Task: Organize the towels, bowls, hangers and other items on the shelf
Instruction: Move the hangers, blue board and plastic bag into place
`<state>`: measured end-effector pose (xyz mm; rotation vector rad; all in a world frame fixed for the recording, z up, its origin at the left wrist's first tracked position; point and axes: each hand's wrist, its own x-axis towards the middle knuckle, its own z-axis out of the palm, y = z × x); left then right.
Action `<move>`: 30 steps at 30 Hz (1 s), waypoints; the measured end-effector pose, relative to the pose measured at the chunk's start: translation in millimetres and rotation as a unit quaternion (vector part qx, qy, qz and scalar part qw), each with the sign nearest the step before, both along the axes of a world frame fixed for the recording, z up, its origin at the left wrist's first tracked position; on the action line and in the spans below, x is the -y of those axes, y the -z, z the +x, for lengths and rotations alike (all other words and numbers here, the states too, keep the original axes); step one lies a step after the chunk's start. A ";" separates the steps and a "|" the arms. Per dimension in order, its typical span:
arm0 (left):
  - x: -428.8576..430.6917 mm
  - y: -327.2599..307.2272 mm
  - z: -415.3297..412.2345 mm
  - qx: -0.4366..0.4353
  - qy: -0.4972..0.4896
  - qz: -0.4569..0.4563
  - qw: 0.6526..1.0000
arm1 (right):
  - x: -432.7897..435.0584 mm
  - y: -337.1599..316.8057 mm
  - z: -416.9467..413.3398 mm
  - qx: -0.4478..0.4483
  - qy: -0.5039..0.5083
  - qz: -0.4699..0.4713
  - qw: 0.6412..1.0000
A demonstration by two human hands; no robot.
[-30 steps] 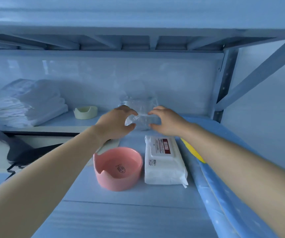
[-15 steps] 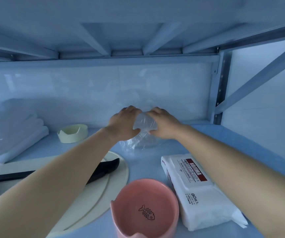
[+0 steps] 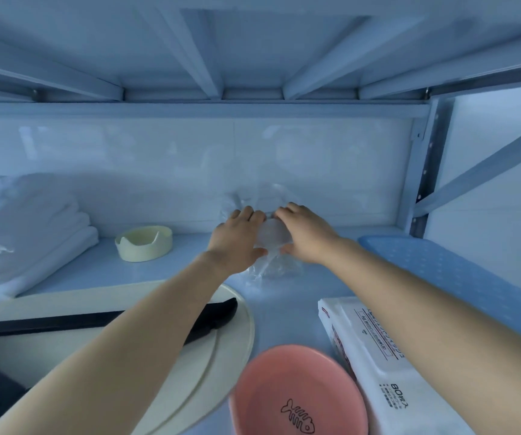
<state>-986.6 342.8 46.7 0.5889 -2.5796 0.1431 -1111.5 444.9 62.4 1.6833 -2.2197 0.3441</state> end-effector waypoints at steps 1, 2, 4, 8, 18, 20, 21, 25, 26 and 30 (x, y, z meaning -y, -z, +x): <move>3.5 0.4 6.0 -0.004 0.000 0.000 1.000 | 2.9 -0.3 4.7 -0.005 -0.007 0.000 1.000; 7.5 0.6 12.7 -0.006 0.000 0.002 1.000 | 6.7 -0.3 10.1 -0.011 -0.014 -0.001 1.000; 16.5 0.4 27.3 -0.009 -0.003 0.007 1.000 | 16.0 -0.1 22.1 -0.015 -0.025 -0.003 1.000; 30.6 2.8 46.6 -0.004 -0.017 0.003 1.000 | 32.7 1.7 39.4 -0.015 -0.034 -0.006 0.999; 59.5 10.5 59.8 -0.004 -0.063 0.007 0.998 | 12.7 -5.1 36.8 0.060 -0.119 -0.004 0.991; 67.6 14.0 70.0 0.003 -0.106 -0.005 0.994 | -9.5 -13.2 28.1 0.057 -0.121 -0.015 0.991; 69.0 15.1 74.2 0.009 -0.121 -0.011 0.993 | -22.1 -17.2 22.9 0.052 -0.117 -0.012 0.992; 44.7 9.1 74.0 -0.010 -0.077 -0.046 0.996 | -74.8 -24.8 8.0 0.059 -0.085 0.020 0.994; 31.6 6.0 70.6 -0.032 -0.053 -0.048 0.997 | -86.5 -24.1 6.8 0.060 -0.079 0.028 0.995; -27.4 3.8 56.9 -0.066 0.087 -0.001 0.994 | -127.1 -15.1 10.8 0.070 -0.070 0.056 0.993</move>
